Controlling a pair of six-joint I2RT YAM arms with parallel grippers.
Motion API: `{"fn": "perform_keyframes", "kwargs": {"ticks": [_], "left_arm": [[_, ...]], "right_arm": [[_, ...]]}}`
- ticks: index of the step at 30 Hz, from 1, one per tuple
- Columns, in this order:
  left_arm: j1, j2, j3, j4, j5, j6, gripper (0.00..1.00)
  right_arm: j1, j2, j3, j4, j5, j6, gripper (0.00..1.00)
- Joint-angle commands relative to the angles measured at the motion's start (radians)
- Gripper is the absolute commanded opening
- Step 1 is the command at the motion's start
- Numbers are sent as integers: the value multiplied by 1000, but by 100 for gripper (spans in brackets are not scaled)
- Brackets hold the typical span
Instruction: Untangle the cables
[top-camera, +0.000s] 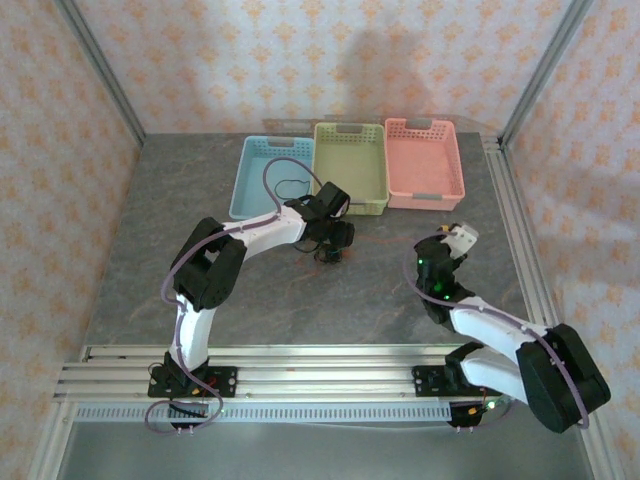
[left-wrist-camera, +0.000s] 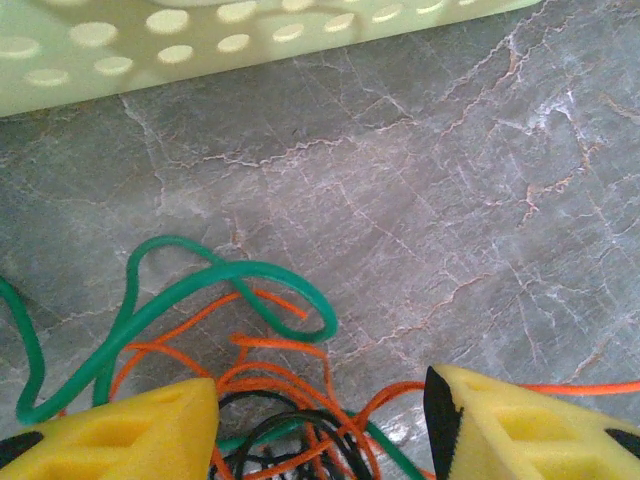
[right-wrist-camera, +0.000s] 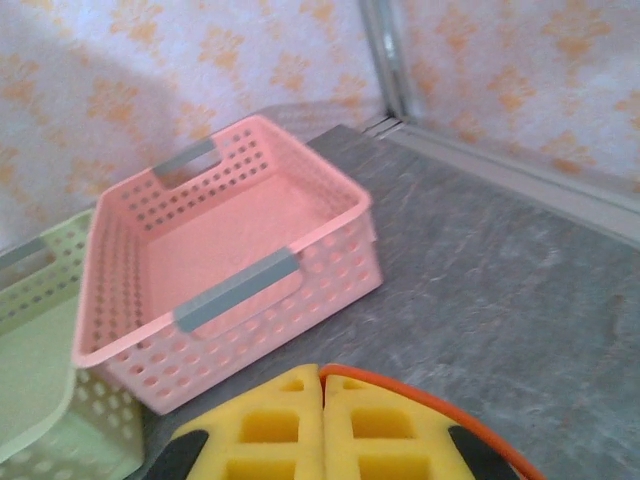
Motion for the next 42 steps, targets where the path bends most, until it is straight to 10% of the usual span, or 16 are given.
{"fn": "perform_keyframes", "kwargs": {"ticks": [1,6,14,27,42], "left_arm": [[5,10,24,-42,-39,-3,57],[5,8,23,-37,-28,1,43],[5,6,20,-30,-19,3,16],[5,-12,3,-15,-34,0,7],[5,-14,3,-17,-42,-1,2]], "right_arm": [[-4,-16,-20,55,128,24,0],[-6,44,18,38,51,19,2],[-5,90,56,19,-43,11,43],[0,335,238,10,-787,-53,44],[-1,592,510,-400,-854,-56,45]]}}
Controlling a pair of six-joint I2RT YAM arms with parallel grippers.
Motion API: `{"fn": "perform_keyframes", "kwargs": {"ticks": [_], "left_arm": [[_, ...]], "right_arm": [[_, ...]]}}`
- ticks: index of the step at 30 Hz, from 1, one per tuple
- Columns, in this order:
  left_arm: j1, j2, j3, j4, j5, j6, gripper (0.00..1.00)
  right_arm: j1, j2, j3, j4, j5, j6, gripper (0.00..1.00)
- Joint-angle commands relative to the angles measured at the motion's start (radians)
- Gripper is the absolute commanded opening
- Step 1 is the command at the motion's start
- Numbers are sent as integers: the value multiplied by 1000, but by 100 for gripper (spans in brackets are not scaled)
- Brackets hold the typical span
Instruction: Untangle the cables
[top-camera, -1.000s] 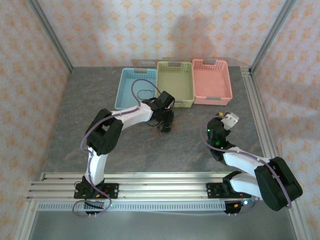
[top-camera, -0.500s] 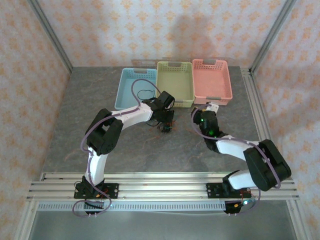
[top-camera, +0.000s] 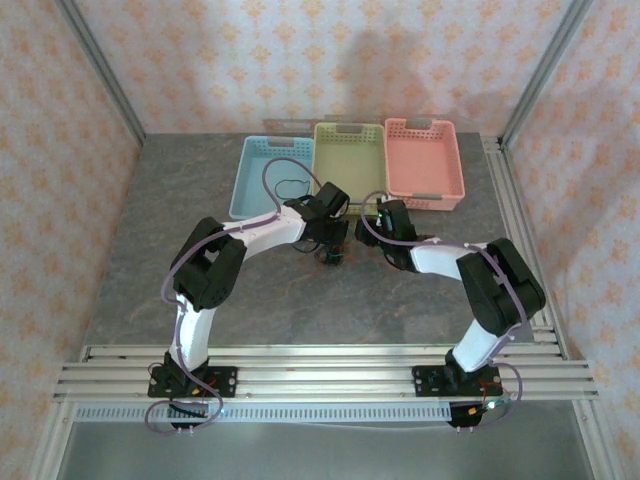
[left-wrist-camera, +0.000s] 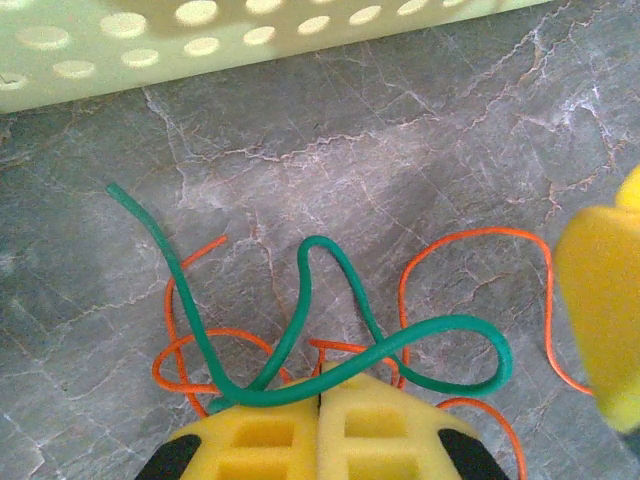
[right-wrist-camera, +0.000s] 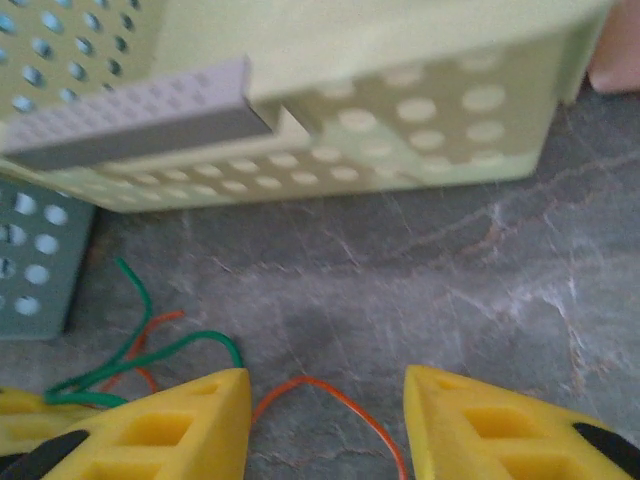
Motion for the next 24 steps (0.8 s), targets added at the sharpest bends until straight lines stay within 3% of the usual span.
{"fn": "perform_keyframes", "kwargs": {"ticks": [1,14,19,24], "left_arm": [[5,-14,3,-6,-23,-1,2],[5,-14,1,-3,-22,1,4],[5,-15,1,-3,-23,1,4],[5,-12,5,-6,-21,2,4]], "right_arm": [[3,10,23,-85,22,-8,45],[22,122,142,-235,-26,-31,37],[27,118,143,-242,-15,-40,17],[27,51,91,-195,80,-44,0]]}}
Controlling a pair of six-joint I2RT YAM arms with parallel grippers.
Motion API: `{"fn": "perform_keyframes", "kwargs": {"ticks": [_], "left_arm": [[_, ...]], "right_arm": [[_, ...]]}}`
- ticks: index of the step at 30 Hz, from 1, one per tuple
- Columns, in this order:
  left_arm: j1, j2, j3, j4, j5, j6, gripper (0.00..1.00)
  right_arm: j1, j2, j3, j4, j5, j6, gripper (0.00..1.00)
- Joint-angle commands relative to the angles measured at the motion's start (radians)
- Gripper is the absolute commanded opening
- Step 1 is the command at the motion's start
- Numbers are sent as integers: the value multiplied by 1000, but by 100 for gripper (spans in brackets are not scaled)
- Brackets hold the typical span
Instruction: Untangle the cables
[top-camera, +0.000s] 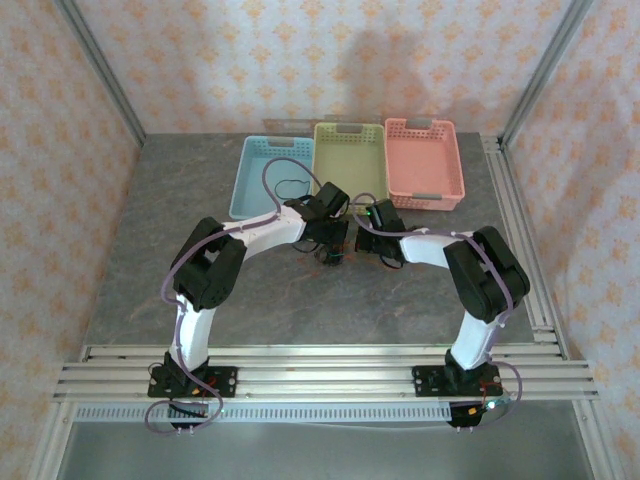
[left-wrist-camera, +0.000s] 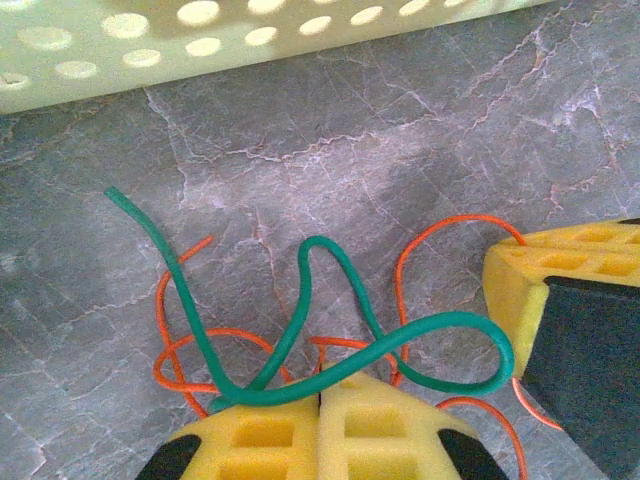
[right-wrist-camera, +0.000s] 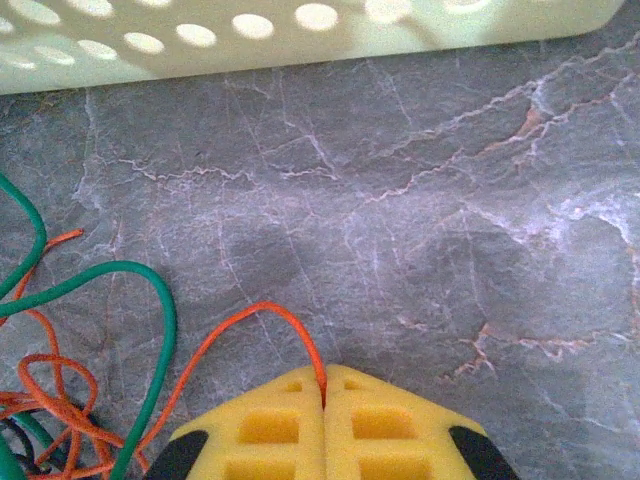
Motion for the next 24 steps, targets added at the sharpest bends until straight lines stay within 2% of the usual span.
{"fn": "perform_keyframes", "kwargs": {"ticks": [1,8,24], "left_arm": [[5,-11,5,-8,-19,1,4],[4,-9,8,-13,-21,0,4],[5,-12,5,-12,-27,-1,4]], "right_arm": [[5,-76,-43,30,108,-6,0],[-4,-222,-168,142,291,24,0],[-67,-449,-384,313,553,130,0]]}}
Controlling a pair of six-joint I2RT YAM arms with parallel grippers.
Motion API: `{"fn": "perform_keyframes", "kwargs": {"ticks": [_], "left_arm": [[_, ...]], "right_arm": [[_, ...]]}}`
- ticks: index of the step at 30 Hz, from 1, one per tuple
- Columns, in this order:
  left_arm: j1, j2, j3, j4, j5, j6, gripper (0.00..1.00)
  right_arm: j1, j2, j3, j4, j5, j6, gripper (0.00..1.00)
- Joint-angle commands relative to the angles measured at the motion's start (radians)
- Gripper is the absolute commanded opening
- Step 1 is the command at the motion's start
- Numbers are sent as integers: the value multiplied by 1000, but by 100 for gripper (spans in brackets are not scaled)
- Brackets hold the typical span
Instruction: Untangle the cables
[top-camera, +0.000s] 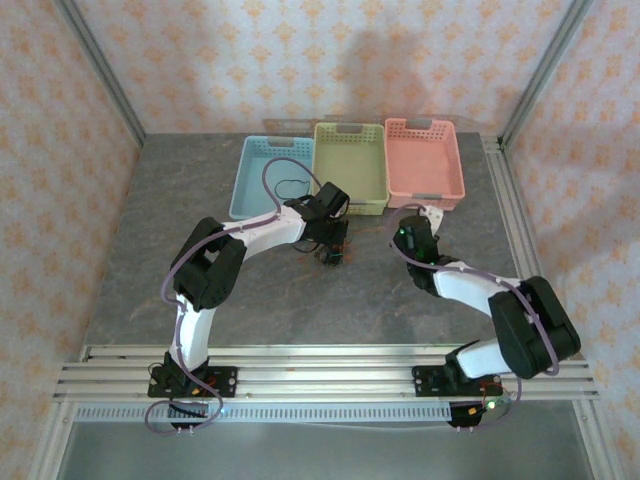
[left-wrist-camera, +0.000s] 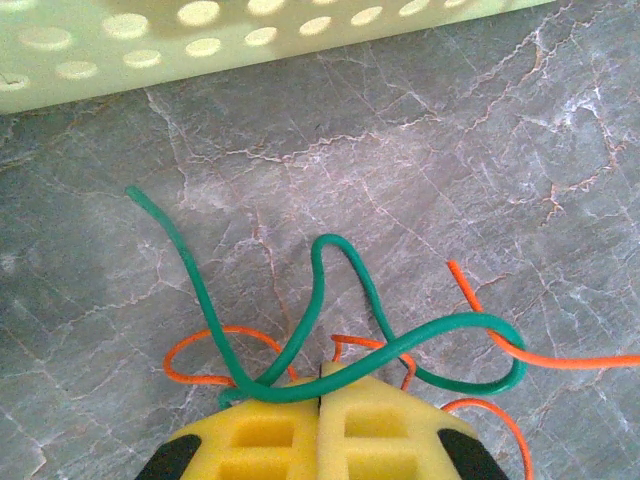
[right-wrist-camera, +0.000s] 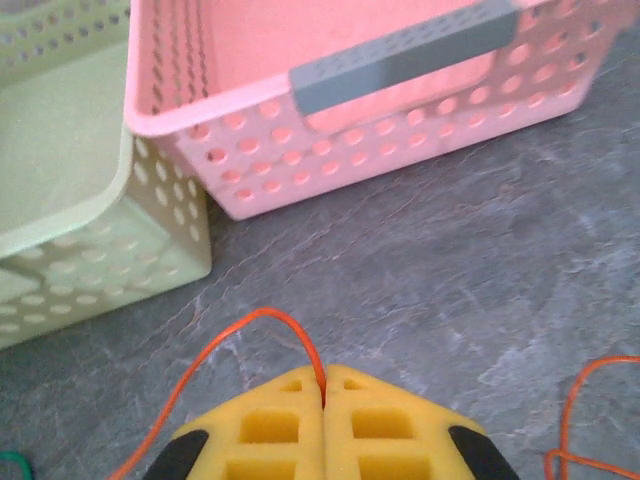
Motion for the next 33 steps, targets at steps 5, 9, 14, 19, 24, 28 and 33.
{"fn": "perform_keyframes", "kwargs": {"ticks": [5,9,14,19,24,28,33], "left_arm": [[5,-13,3,-9,-29,-1,4],[5,-15,1,-9,-30,-2,4],[5,-15,1,-9,-30,-3,4],[5,-17,0,-7,-31,-1,4],[5,-21,-4,-2,-31,-2,4],[5,-29,-14,7,-34,-3,4],[5,-36,-20,12,-35,-3,4]], "right_arm": [[-11,-131,-103,124,197,58,0],[-17,-175,-143,157,244,78,0],[-76,-208,-190,185,220,148,0],[-88,-163,-168,191,132,140,0],[-88,-154,-163,213,76,119,0],[-89,-154,-170,241,52,110,0],[-88,-159,-177,280,6,100,0]]}}
